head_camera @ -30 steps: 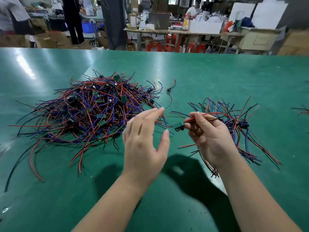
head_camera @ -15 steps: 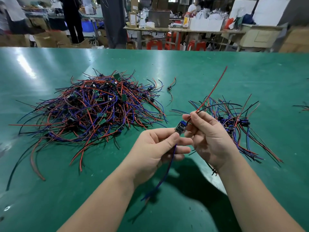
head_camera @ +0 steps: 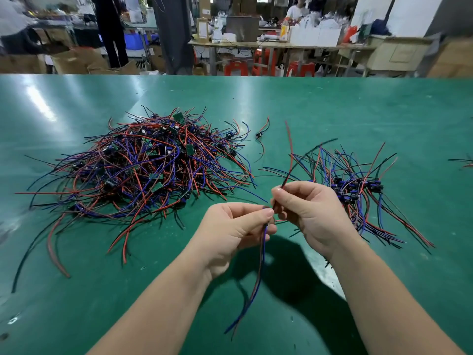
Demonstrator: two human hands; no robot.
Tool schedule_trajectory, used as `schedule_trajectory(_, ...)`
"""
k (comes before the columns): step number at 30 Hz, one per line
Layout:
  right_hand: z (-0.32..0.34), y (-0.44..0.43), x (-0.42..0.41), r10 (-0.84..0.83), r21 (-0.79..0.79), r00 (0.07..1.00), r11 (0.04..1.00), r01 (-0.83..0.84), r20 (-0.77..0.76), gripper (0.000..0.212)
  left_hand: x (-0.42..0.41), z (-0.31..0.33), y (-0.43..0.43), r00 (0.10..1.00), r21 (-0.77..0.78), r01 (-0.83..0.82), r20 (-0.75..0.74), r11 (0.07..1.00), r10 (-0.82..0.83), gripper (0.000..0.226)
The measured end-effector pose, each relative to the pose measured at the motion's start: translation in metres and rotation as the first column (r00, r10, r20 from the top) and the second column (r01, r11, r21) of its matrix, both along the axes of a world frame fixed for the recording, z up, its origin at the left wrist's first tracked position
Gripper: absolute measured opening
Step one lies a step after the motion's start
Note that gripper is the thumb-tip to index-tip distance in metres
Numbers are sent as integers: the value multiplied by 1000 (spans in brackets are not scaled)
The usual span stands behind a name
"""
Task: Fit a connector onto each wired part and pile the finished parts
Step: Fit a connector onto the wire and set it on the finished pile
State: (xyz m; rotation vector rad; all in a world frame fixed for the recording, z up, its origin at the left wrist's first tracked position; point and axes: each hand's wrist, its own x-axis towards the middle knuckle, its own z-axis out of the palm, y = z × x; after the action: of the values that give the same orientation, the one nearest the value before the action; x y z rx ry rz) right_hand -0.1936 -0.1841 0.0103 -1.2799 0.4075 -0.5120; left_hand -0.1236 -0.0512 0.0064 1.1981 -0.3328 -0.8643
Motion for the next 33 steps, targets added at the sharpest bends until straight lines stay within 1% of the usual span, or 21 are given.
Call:
schedule_trajectory(2,3,-8,-1,-84,16,996,996,84,-16,10,2,0,1,999,30,35,40,999,-36,18)
schedule_trajectory(5,6,-28,-7,-248,116,968,961,250,-34,8,-2,-1,2,988,67,124,85,990,-129,20)
schedule_trajectory(7,7,-42,-13,-322,177,947,930,321,-25,8,-6,-3,1,980,64,174,90,983,-180,17)
schedule_trajectory(10,8,-49,-17,-347,224,938,915,336,8,10,-8,-4,0,970,86,205,116,975,-214,11)
schedule_trajectory(13,9,-49,-18,-402,288,915,878,381,15,11,-6,-4,1,965,111,206,143,972,-221,10)
schedule_trajectory(16,8,-52,-18,-432,276,900,859,431,-59,15,-4,-5,3,959,148,189,186,971,-215,13)
schedule_trajectory(19,6,-55,-18,-431,303,895,843,444,-112,19,-2,-7,3,947,196,180,229,964,-223,15)
schedule_trajectory(21,6,-55,-17,-398,341,912,848,406,-95,24,-1,-7,4,946,207,177,236,962,-225,14)
schedule_trajectory(22,7,-56,-17,-367,372,928,853,365,-68,29,0,-6,4,953,194,173,216,966,-214,13)
schedule_trajectory(24,8,-58,-18,-291,426,956,861,277,-33,40,2,-2,4,978,116,158,117,981,-172,15)
schedule_trajectory(25,8,-56,-18,-247,430,968,870,242,-44,40,4,0,4,987,63,146,54,987,-150,20)
schedule_trajectory(26,9,-52,-17,-203,397,977,892,214,-72,32,6,2,4,991,3,133,-13,991,-133,25)
schedule_trajectory(28,4,-40,-15,-94,232,986,965,125,-141,10,10,5,5,982,-128,100,-148,987,-118,33)
schedule_trajectory(29,1,-32,-13,-17,132,988,991,38,-154,15,10,7,5,971,-179,81,-208,980,-118,38)
schedule_trajectory(31,-3,-16,-8,120,-30,984,992,-125,-133,25,11,8,6,952,-231,64,-278,971,-129,46)
schedule_trajectory(33,-3,-2,-3,171,-81,985,982,-173,-36,25,9,8,5,956,-219,64,-265,974,-123,51)
